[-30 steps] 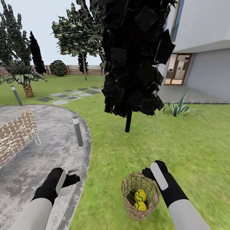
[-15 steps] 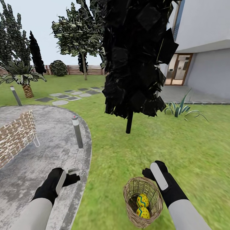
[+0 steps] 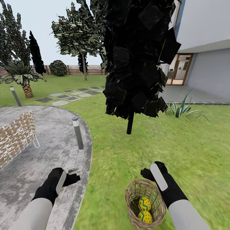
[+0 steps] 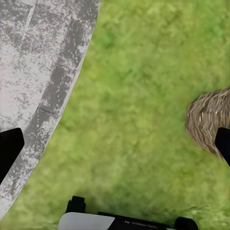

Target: Take the three Easter eggs out of the wicker basket on the lawn in the garden, then place them on the lawn next to a single tree (choose any tree) so that all three eggs are next to the same tree and none are left in the basket.

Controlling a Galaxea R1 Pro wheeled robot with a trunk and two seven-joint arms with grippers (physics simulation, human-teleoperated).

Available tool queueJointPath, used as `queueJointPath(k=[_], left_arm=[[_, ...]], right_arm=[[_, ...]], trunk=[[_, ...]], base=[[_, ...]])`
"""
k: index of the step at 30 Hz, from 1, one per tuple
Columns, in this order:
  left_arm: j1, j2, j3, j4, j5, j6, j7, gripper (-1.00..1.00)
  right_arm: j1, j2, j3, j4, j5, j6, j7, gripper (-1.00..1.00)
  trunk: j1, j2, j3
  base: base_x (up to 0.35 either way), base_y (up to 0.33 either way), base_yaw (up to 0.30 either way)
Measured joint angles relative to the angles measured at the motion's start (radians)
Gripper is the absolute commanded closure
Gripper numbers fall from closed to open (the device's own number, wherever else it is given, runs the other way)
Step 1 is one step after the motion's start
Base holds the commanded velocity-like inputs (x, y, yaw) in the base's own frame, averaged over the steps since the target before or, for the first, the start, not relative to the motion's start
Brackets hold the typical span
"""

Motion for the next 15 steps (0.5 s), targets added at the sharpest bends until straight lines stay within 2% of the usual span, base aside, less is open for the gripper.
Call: queueJointPath(k=[15], left_arm=[[0.0,-0.003,-0.001,0.0,0.0,-0.001,0.0,-1.0]], right_arm=[[-0.001,0.0,-0.002,0.006,0.002,-0.037,0.001,-1.0]], trunk=[[0.0,0.0,0.0]], base=[[0.12,0.019,0.0]])
